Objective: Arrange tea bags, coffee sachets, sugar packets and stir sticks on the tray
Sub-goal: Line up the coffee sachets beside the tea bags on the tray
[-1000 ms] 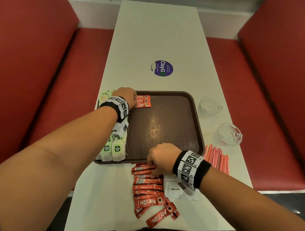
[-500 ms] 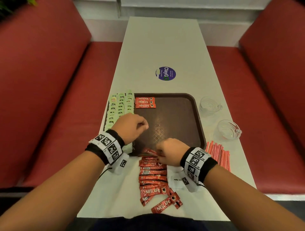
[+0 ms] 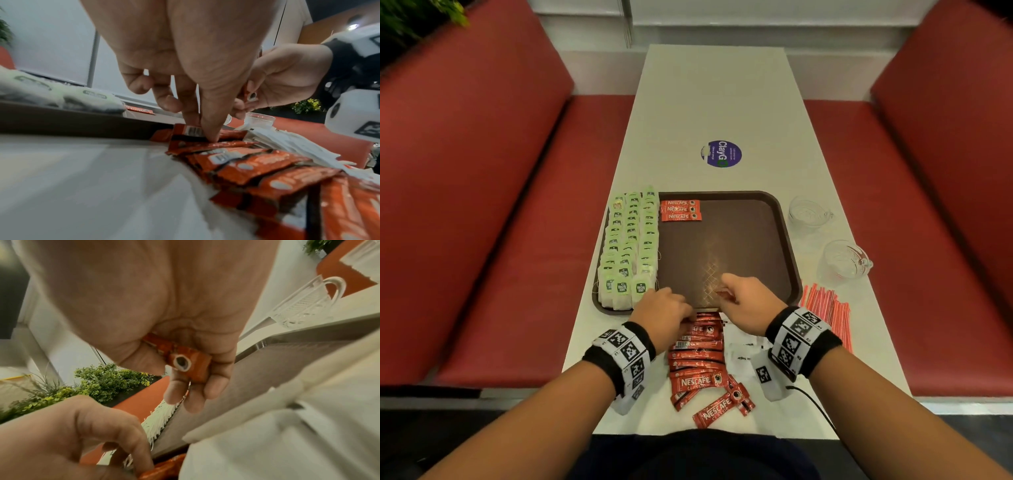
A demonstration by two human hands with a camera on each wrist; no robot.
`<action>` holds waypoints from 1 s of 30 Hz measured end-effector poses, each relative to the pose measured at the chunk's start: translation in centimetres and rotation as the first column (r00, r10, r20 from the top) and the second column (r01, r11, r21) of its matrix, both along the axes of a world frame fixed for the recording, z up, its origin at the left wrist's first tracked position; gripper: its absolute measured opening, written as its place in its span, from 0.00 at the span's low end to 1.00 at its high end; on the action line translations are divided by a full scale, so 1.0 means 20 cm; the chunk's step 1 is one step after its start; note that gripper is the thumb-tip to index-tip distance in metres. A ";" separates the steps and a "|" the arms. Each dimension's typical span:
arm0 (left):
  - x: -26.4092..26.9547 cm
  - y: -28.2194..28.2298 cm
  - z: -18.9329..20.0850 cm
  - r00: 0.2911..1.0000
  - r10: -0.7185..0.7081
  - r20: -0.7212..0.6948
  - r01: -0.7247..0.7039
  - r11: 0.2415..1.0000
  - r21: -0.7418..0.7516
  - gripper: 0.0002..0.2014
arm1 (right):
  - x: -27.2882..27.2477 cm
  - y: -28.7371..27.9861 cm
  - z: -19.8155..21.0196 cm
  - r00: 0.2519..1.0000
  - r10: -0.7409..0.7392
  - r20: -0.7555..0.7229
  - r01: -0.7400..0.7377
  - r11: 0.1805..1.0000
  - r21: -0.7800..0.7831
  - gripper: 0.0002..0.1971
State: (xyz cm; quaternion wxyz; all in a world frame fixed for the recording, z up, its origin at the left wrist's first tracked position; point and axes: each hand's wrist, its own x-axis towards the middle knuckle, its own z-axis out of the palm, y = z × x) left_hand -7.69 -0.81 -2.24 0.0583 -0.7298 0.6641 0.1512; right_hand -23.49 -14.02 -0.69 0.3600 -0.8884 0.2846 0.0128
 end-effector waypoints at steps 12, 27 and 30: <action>0.05 0.03 0.10 0.985 -0.007 -0.171 -0.055 0.932 -0.357 0.07 | 0.03 -0.01 0.06 0.992 0.114 -0.047 -0.104 0.979 0.178 0.17; 0.25 -0.08 0.17 0.936 0.143 -0.321 -0.230 0.940 -0.251 0.04 | 0.14 -0.11 0.06 0.980 0.135 0.145 -0.116 0.985 -0.129 0.07; 0.31 -0.16 0.19 0.956 0.112 -0.270 -0.175 0.959 -0.222 0.04 | 0.15 -0.14 0.05 0.981 0.069 0.179 -0.045 0.990 -0.131 0.08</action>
